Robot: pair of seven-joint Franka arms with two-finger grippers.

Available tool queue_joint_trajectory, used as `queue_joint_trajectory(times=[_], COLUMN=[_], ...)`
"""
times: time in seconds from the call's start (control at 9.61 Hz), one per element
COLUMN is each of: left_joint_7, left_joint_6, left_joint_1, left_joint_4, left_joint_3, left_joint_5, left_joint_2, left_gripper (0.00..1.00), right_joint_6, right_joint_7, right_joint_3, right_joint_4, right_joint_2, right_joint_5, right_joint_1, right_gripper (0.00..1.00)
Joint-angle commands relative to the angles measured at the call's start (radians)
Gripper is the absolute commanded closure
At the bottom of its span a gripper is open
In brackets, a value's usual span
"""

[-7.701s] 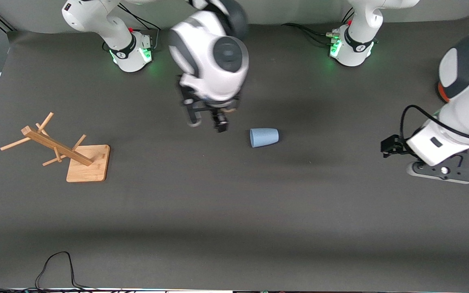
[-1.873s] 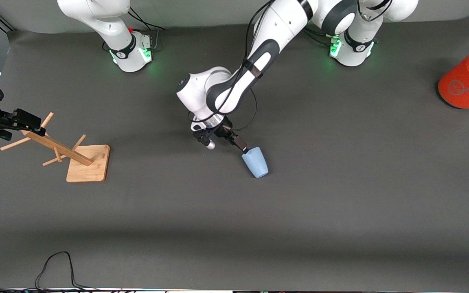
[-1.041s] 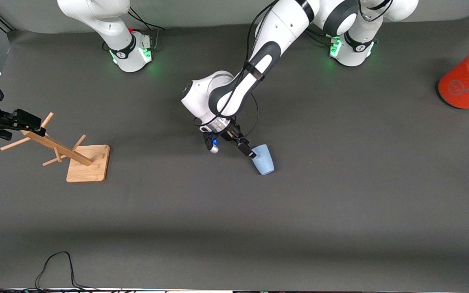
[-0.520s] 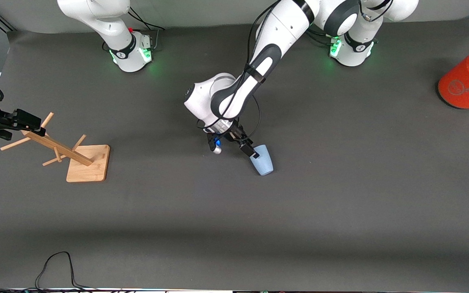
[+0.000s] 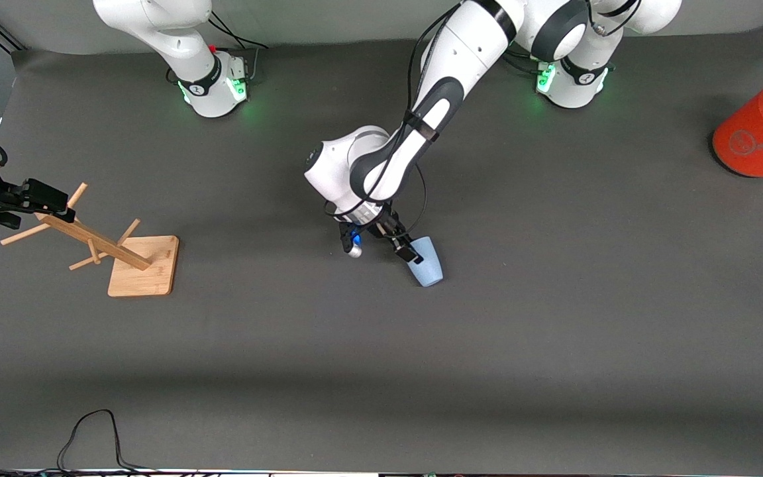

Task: Rotate and upright cup with both arms
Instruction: 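Rotate the cup with the left gripper until its opening faces up, then lower the cup upright onto the table with the left gripper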

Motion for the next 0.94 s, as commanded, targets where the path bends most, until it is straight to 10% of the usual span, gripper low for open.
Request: queue_joint_trajectory(times=[0.0,0.42,0.83], left_joint_7=[0.020,0.107,0.024], left_joint_6=[0.025,0.007,-0.056], left_joint_1=[0.005,0.106,0.256], left_joint_4=[-0.027,0.021,0.196], left_joint_3=[0.000,-0.009,-0.008], left_joint_5=[0.001,-0.060,-0.379], left_joint_2=[-0.013,-0.086,-0.140], left_gripper=[1.00,1.00,1.00], right_joint_6=[-0.001,-0.001,-0.001], right_joint_7=[0.019,0.019,0.019], right_joint_3=[-0.002,-0.002,-0.002], right_joint_4=[0.005,0.003,0.003], right_joint_2=[0.001,0.001,0.002], right_joint_5=[-0.011,-0.011,-0.011], right_joint_1=[0.003,0.001,0.001], right_gripper=[0.00,0.00,0.00])
